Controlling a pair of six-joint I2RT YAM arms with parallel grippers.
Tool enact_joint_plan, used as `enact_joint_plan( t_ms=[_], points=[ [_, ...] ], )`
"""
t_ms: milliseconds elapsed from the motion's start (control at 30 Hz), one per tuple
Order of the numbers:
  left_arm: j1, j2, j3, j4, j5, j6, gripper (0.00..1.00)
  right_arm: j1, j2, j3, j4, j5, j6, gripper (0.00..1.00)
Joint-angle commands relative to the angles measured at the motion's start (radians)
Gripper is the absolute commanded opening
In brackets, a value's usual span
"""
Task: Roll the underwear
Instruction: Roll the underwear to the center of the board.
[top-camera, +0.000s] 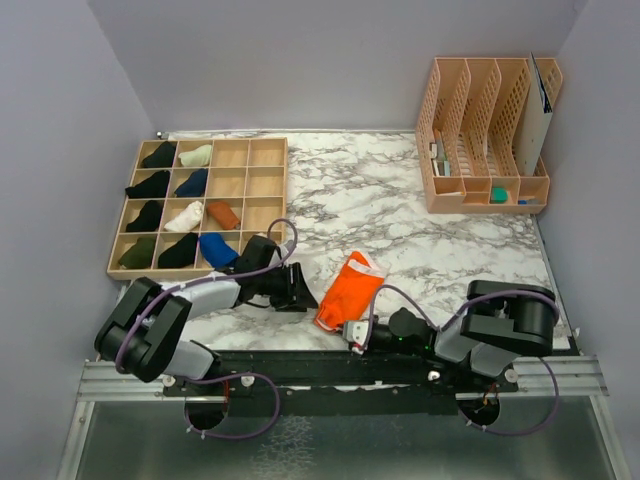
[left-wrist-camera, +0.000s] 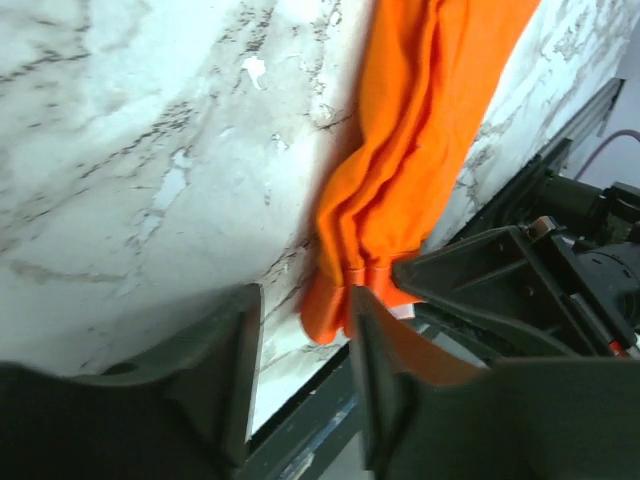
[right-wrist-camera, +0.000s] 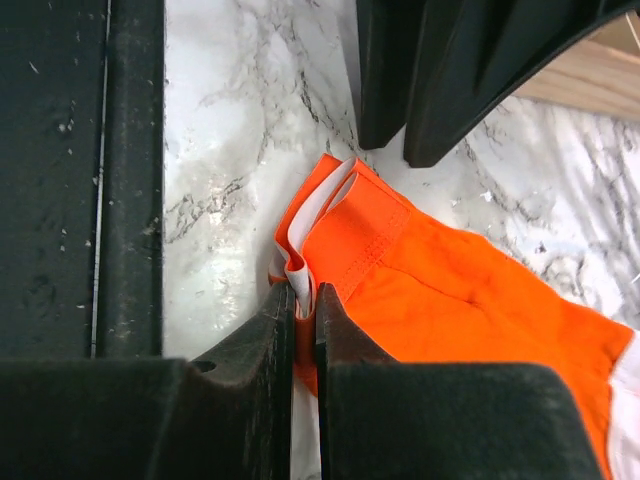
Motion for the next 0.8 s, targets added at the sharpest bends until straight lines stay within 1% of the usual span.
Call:
enact_joint_plan(
  t_ms=[0, 67, 133, 300, 400, 500, 533, 633, 700, 767],
  points=[
    [0.006, -0.079, -0.033, -0.043, -0.095, -0.027, 0.55, -0.004, 0.082, -0.065, 0.266, -0.039, 0.197, 0.01],
    [0.006, -0.119, -0.032, -0.078, -0.122, -0.020, 0.57, -0.004, 0.124, -0.092, 0.380, -0.015, 0.254, 0.01],
    [0.007, -0.166, -0.035, -0.096, -0.143, -0.019, 0.61, -0.005, 0.155, -0.102, 0.458, 0.006, 0.296, 0.00],
    [0.006, -0.265, -0.071, -0.078, -0.155, -0.036, 0.63, -0.005, 0.218, -0.141, 0.572, 0.026, 0.423, 0.01],
    [0.005, -0.306, -0.093, -0.051, -0.140, -0.035, 0.69, -0.005, 0.225, -0.147, 0.574, 0.044, 0.462, 0.01],
    [0.003, -0.293, -0.119, -0.018, -0.112, -0.043, 0.72, -0.005, 0.219, -0.158, 0.574, 0.062, 0.454, 0.00],
    [0.002, -0.281, -0.126, -0.018, -0.108, -0.056, 0.73, -0.005, 0.216, -0.159, 0.573, 0.059, 0.439, 0.00],
    [-0.005, -0.237, -0.153, 0.051, -0.096, -0.120, 0.74, -0.006, 0.213, -0.166, 0.572, 0.088, 0.418, 0.01],
    [-0.019, -0.196, -0.143, 0.068, -0.100, -0.141, 0.74, -0.005, 0.217, -0.163, 0.566, 0.080, 0.391, 0.01],
    [-0.042, -0.140, -0.112, 0.068, -0.101, -0.133, 0.74, -0.005, 0.221, -0.159, 0.552, 0.075, 0.379, 0.01]
  ],
)
